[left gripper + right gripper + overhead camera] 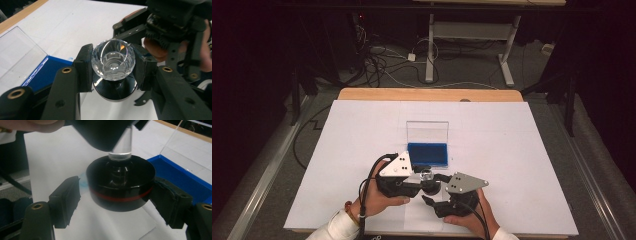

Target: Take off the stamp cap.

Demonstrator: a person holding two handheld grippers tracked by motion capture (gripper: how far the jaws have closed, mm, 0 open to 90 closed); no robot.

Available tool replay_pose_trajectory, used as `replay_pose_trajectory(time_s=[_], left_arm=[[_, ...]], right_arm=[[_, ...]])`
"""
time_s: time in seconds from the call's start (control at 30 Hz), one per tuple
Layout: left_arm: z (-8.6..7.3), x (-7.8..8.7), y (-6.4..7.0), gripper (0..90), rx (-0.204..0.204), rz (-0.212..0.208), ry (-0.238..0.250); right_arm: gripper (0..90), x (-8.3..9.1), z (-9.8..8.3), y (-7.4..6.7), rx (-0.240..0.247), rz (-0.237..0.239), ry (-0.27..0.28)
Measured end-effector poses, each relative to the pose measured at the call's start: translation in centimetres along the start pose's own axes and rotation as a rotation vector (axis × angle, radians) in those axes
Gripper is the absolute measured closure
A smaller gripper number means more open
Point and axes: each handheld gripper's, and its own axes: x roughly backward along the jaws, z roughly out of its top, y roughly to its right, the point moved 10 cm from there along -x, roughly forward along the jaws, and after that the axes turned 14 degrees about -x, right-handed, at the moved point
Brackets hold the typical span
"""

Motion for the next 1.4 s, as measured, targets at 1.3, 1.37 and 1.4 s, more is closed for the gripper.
replay_pose_trajectory(time_s=[1.3, 1.37, 1.4], left_arm=[[0.1, -0.1, 0.2, 54.6, 0.029, -0.06, 0.043], [0.1, -0.1, 0.2, 54.7, 0.025, -0.059, 0.041], [0.2, -0.1, 0.2, 54.7, 0.025, -0.055, 0.05]], right_arm=[[38.9, 0.9, -0.1, -0.1, 0.113, -0.023, -0.053], [38.9, 0.9, -0.1, -0.1, 0.1, -0.012, -0.049], [38.9, 0.9, -0.1, -0.1, 0.099, -0.014, -0.05]])
